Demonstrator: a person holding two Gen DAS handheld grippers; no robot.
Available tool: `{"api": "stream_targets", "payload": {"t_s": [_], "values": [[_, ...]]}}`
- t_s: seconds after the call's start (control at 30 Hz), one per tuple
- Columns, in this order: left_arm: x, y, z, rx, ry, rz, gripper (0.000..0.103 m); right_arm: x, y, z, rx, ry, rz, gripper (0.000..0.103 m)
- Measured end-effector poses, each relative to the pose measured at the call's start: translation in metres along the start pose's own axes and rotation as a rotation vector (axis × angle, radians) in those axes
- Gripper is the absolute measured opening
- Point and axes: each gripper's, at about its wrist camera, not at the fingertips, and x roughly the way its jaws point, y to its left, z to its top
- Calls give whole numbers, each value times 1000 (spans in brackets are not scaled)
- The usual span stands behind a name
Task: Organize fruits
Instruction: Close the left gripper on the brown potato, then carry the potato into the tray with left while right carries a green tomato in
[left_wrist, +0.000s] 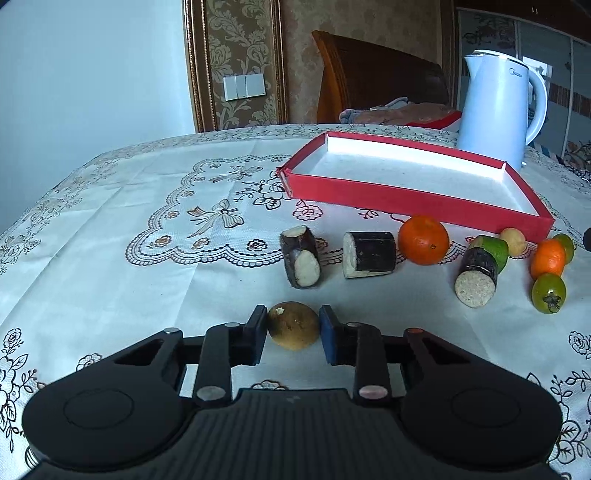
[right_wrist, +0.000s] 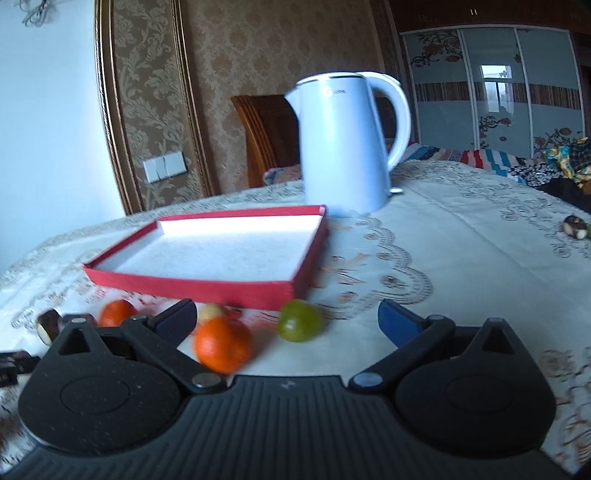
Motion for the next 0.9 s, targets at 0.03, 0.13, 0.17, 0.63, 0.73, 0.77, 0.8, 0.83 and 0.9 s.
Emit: {"api": "stream_targets", "payload": {"t_s": [0.03,0.13,0.17,0.63,0.73,0.77,0.8,0.83,0.9], "values": [[0,-2,1,2,0,-9,30,-2,-6,0,-3,7,5,103],[1,-10,5,15,-2,-23,30,-8,-16,-3,-40,21,9,103],[1,-13,6,20,-5,-25,30,-9,-17,-5,-52,31,9,103],[2,-38,13,62,-33,-77,30,8,51,-18,-222,196,267,62],[4,-35,13,47,-27,-82,30,15,57,-19,-212,234,295,51],[4,-35,12,46,-25,-83,30,16,59,-19,-210,235,294,51],[4,-35,12,47,-24,-85,30,16,59,-19,-205,233,298,48],[4,-35,12,48,-23,-87,30,18,59,-18,-198,234,307,46],[4,-36,11,53,-25,-91,30,19,59,-18,-193,237,303,37]]}}
